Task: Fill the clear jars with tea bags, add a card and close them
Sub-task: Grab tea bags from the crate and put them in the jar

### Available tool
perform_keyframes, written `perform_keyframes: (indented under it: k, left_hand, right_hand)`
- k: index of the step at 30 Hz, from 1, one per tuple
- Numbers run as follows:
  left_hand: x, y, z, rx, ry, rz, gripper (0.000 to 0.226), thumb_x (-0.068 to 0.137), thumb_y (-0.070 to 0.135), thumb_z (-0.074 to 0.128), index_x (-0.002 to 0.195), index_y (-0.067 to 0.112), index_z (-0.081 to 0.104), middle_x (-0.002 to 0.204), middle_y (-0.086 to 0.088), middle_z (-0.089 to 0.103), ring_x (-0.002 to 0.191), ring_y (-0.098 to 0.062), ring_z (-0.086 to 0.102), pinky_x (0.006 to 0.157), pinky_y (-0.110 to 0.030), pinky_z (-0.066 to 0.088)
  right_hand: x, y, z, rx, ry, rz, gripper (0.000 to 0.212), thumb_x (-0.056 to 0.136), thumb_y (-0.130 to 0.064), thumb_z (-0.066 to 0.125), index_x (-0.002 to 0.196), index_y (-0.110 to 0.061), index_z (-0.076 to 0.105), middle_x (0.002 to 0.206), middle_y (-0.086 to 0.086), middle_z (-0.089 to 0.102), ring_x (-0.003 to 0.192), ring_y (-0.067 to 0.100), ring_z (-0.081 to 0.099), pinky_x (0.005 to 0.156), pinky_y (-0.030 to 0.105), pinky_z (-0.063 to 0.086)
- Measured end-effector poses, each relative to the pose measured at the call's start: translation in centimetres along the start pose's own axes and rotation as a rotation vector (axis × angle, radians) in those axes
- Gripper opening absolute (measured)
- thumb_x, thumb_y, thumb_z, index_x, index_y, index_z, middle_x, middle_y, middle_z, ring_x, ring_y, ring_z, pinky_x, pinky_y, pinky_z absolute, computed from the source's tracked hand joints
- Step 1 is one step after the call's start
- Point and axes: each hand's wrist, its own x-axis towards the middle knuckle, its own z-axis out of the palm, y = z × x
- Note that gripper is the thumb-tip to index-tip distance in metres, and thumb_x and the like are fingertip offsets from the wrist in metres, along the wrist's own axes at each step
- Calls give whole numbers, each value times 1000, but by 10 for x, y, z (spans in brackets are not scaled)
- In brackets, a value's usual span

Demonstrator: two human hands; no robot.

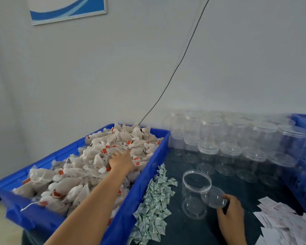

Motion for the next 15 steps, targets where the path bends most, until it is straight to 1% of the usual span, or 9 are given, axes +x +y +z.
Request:
perform_keyframes:
  k: [1, 2, 3, 5, 7, 9, 11, 13, 15]
  left_hand:
    - [4, -4, 3, 46, -43, 5, 101, 78, 64, 66, 153, 20, 15, 153, -24, 24, 139, -41, 29, 110, -48, 33]
    - [7, -6, 6, 95, -80, 15, 108, 74, 71, 64, 154, 22, 11, 155, -24, 21, 141, -42, 26, 111, -49, 31]
    - [10, -8, 9, 158, -103, 31, 107, 74, 73, 63, 153, 22, 12, 156, -24, 20, 142, -42, 23, 112, -49, 29]
    - [15, -8, 14, 274, -111, 75, 93, 80, 67, 60, 151, 21, 20, 155, -24, 22, 141, -43, 23, 114, -51, 24]
    - [19, -9, 21, 314, -85, 123, 90, 83, 62, 60, 151, 20, 19, 152, -24, 24, 138, -42, 25, 112, -49, 26]
    - [22, -11, 28, 325, -29, 158, 89, 83, 60, 60, 151, 20, 19, 148, -22, 26, 135, -40, 28, 108, -46, 31]
    - [26, -12, 32, 309, 6, 175, 83, 85, 55, 62, 150, 19, 23, 147, -20, 28, 134, -39, 29, 105, -44, 35]
    - [29, -12, 32, 262, 8, 180, 79, 84, 51, 65, 147, 18, 31, 145, -19, 32, 133, -38, 32, 103, -43, 40]
    - [32, -15, 30, 149, 12, 181, 77, 79, 54, 69, 140, 17, 40, 141, -16, 41, 128, -35, 42, 100, -40, 43]
  right_hand:
    - [0, 0, 0, -6, -1, 1, 33, 72, 17, 66, 103, 5, 59, 108, 28, 58, 102, 43, 54, 93, 50, 42]
    - [1, 1, 1, -11, -4, 5, 34, 72, 16, 67, 103, 4, 60, 108, 28, 58, 103, 43, 54, 93, 50, 42]
    - [1, 1, 1, -14, -9, 11, 34, 72, 15, 68, 103, 4, 60, 108, 28, 58, 103, 43, 54, 93, 49, 42]
    - [2, 1, 1, -16, -23, 18, 34, 73, 14, 68, 104, 2, 60, 110, 27, 58, 104, 42, 54, 94, 50, 42]
    - [1, 1, 1, -21, -35, 26, 35, 73, 13, 68, 104, 1, 60, 110, 26, 58, 104, 42, 54, 94, 49, 42]
    - [2, 1, 1, -25, -39, 33, 35, 72, 14, 67, 104, 1, 60, 110, 26, 59, 104, 42, 54, 93, 48, 42]
    - [3, 1, 1, -33, -47, 42, 35, 72, 15, 66, 103, 0, 60, 109, 26, 59, 104, 42, 54, 94, 48, 42]
    - [3, 2, 2, -42, -49, 32, 35, 71, 16, 66, 102, 0, 60, 107, 27, 59, 104, 42, 55, 93, 48, 42]
    - [2, 3, 3, -42, -39, 15, 33, 70, 17, 66, 99, 1, 61, 104, 26, 61, 103, 43, 56, 92, 47, 42]
